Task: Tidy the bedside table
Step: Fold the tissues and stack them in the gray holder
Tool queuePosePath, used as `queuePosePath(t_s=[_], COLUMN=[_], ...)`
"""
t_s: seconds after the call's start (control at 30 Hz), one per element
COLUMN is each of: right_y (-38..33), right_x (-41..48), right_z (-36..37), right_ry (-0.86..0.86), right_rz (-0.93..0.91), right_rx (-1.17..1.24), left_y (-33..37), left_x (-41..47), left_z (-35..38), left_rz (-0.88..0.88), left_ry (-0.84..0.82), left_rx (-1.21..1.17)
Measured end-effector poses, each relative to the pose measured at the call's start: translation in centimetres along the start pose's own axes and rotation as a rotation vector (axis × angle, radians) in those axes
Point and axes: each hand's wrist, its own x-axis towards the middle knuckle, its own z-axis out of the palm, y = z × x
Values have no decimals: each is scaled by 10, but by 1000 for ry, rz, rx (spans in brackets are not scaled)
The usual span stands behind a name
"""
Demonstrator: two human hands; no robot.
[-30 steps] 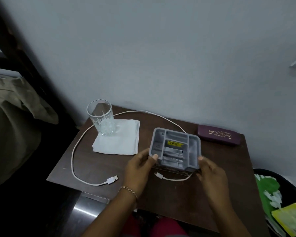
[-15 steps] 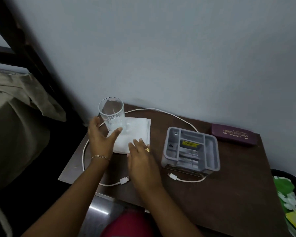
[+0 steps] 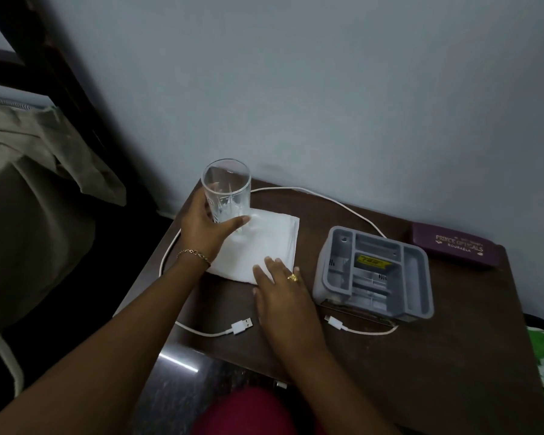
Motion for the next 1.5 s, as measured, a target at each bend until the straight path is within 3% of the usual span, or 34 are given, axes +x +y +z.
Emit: queuePosePath(t_s=[0.57,0.67,0.8,0.97,1.03,1.2,1.33,1.4,1.5], right_y=[6,1,-17,-14,-7,1,2,0,-3], right_x=[-59,-57,-25,33,44,43,44,41,34], right_z=[-25,-23,-28,-18,-7,-4,-2,-6,-16], right_ry=[-129,-58,72,132,143,252,281,279,304], right_rz=[-61,-16,210,447,500,450,655,603,383], right_rx=[20,195,440,344,315,512,731,728,586], left_y=[2,6,6,-9,-16,-25,-23,-23,-24], left_x=[18,2,-64,-117,-122,-122,-121,-121,-122], left_z=[13,6,-10,-11,-11,-17,-19,-18,-17], left_rz=[-82,-96,132,353,363,247,225,205,240], left_ry=[-190,-198,26,-231,-301,-391,-429,-433,-413], left_rx=[-98,-132,145,630,736,596,558,573,626])
